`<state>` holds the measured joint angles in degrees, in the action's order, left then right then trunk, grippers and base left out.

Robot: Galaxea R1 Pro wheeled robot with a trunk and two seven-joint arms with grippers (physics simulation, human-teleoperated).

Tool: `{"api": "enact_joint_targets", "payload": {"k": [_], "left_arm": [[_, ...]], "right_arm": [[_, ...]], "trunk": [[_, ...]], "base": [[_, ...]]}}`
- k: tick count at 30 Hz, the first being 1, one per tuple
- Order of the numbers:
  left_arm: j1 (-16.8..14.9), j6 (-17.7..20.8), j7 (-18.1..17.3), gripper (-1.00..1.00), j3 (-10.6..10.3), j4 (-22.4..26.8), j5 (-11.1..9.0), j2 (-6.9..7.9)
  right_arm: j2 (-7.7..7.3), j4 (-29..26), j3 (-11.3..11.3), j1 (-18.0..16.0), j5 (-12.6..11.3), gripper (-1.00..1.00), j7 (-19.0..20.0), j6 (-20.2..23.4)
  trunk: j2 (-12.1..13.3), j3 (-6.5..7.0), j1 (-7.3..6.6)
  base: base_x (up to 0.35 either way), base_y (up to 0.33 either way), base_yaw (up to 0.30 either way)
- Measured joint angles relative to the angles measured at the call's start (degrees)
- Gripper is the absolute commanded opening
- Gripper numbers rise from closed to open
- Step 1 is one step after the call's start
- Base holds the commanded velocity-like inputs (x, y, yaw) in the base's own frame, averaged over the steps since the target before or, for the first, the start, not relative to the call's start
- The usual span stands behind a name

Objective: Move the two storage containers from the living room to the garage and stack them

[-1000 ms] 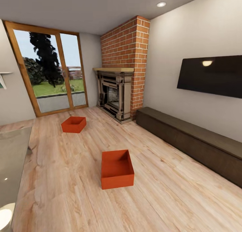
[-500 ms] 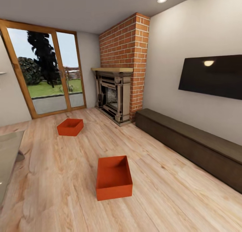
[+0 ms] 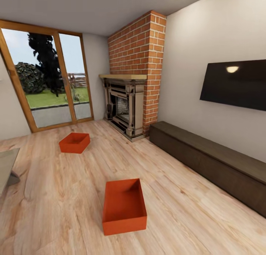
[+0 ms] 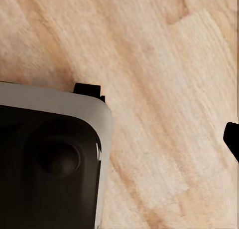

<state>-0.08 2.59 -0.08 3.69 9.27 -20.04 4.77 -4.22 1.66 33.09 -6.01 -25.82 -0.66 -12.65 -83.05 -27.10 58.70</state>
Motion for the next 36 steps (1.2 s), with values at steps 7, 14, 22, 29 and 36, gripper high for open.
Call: {"api": "enact_joint_targets", "payload": {"k": [7,14,22,29,36], "left_arm": [[0.0,0.0,0.0,1.00,0.0,0.0,0.0,0.00],[0.0,-0.1,0.0,1.00,-0.1,0.0,0.0,0.00],[0.0,-0.1,0.0,1.00,-0.1,0.0,0.0,-0.01],[0.0,-0.2,0.0,1.00,-0.1,0.0,0.1,-0.01],[0.0,-0.6,0.0,1.00,0.1,0.1,0.1,0.01]], "right_arm": [[-0.13,0.0,-0.1,0.0,-0.1,1.00,0.0,0.0],[-0.24,0.0,-0.1,0.0,-0.1,1.00,0.0,-0.1],[-0.28,0.0,-0.1,0.0,-0.1,1.00,0.0,-0.1],[-0.29,0.0,-0.1,0.0,-0.1,1.00,0.0,-0.1],[-0.50,0.0,0.0,0.0,0.1,1.00,0.1,-0.1]], "trunk": [[0.0,0.00,0.00],[0.0,0.00,0.00],[0.0,0.00,0.00],[0.0,0.00,0.01],[0.0,0.00,0.03]], "base": [[0.321,0.000,0.000],[0.320,-0.015,0.171],[0.296,-0.167,0.271],[0.275,-0.198,0.272],[0.068,-0.049,0.071]]}}
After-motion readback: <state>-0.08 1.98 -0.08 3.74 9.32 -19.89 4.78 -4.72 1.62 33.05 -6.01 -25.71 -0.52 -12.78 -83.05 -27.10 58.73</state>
